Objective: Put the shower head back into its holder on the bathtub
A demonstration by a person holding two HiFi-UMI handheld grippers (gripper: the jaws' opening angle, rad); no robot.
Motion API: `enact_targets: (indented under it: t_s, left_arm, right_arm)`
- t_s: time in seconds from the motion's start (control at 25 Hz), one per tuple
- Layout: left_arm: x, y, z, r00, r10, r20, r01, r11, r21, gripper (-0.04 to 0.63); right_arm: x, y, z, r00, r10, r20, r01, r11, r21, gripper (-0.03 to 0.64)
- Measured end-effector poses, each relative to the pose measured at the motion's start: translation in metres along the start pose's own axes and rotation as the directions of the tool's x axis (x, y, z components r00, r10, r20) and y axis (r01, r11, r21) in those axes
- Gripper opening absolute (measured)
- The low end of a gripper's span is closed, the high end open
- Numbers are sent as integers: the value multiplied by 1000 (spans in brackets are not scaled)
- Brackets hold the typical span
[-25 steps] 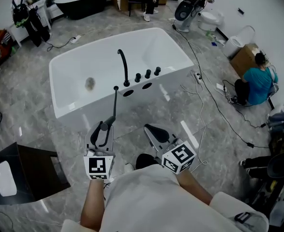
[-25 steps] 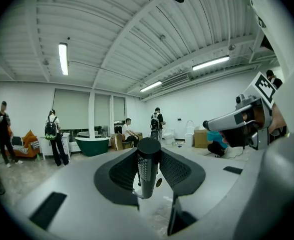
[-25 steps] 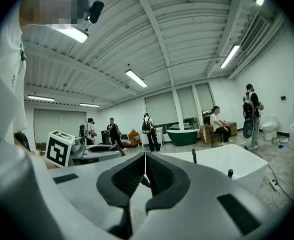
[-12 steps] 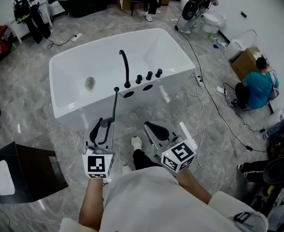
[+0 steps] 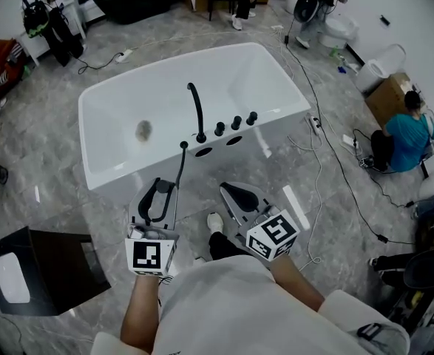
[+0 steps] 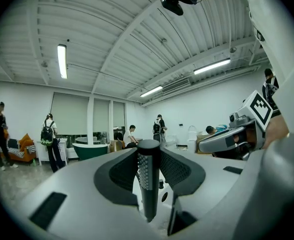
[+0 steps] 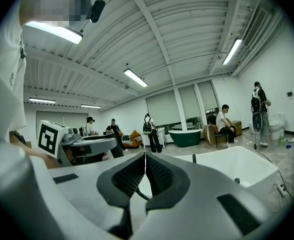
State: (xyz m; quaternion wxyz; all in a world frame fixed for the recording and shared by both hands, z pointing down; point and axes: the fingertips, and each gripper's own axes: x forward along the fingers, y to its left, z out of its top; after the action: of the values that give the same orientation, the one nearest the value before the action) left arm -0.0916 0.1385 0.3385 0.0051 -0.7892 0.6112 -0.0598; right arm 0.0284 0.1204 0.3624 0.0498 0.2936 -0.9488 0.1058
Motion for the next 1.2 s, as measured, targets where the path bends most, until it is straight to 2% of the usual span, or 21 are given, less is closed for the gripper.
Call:
enact_targets:
  t_s: [0.44,0.92,1.2]
  left_arm:
    - [67,23,22,1000,14,13,-14,1000,3,141]
    - [133,34,20,998,53,-18,-53,999,13,140]
    - [168,44,30,996,89,-9,-89,996,25,140]
  right_arm:
    - [49,-58,13,999,33,-14,-32,999,17,18]
    - [96,-107,21,993,111,-37,-111,994,14,18]
    - [117,-135,23,986,160,-44,-159,987,20,18]
